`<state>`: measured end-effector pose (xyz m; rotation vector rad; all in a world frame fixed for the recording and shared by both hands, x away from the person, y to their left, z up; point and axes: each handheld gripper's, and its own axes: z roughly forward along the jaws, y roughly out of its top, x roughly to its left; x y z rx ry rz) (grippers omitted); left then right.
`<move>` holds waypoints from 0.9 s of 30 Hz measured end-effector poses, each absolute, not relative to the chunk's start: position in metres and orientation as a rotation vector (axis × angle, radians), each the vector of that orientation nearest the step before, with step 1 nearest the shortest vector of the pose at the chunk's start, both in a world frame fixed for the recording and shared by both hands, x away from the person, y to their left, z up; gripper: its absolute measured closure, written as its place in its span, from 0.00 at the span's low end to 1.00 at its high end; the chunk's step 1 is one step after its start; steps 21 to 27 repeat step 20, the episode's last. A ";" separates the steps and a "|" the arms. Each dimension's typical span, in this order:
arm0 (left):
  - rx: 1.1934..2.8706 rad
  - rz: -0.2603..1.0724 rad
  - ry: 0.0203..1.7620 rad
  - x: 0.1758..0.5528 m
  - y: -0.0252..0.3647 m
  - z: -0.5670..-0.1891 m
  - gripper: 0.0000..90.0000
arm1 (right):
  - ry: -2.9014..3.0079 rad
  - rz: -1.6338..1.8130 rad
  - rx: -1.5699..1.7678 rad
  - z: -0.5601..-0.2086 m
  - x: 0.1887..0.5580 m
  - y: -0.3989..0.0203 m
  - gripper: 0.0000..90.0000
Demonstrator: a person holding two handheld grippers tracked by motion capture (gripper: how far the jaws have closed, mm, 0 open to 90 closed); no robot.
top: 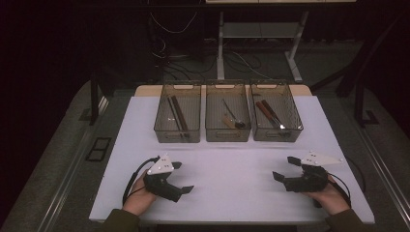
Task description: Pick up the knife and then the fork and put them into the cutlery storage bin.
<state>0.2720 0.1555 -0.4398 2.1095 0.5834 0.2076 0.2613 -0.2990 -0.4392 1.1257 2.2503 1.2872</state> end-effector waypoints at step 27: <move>2.113 0.208 0.582 0.272 0.155 -0.440 0.10 | 2.321 1.260 1.053 -0.448 0.257 -0.282 0.17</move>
